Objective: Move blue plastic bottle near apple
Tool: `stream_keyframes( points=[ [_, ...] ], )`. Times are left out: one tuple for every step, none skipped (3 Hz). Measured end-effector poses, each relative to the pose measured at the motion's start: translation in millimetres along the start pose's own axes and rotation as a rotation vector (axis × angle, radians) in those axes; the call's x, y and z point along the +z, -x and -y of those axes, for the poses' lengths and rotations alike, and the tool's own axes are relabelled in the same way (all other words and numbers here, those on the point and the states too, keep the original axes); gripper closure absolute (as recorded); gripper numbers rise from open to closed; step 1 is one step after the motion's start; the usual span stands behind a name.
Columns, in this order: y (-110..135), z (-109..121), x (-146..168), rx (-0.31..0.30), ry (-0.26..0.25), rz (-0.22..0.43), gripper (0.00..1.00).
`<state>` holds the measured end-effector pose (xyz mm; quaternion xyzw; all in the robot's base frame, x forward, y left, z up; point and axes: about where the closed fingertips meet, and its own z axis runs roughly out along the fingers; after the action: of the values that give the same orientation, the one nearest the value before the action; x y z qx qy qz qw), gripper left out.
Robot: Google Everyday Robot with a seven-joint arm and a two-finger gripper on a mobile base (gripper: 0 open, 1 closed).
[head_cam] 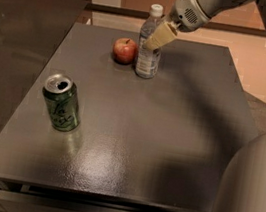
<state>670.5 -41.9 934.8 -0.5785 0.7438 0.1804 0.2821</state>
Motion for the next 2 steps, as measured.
stream_keyframes(
  points=[
    [0.4, -0.1, 3.3, 0.0, 0.004, 0.0, 0.13],
    [0.8, -0.1, 6.5, 0.0, 0.008, 0.0, 0.0]
  ],
)
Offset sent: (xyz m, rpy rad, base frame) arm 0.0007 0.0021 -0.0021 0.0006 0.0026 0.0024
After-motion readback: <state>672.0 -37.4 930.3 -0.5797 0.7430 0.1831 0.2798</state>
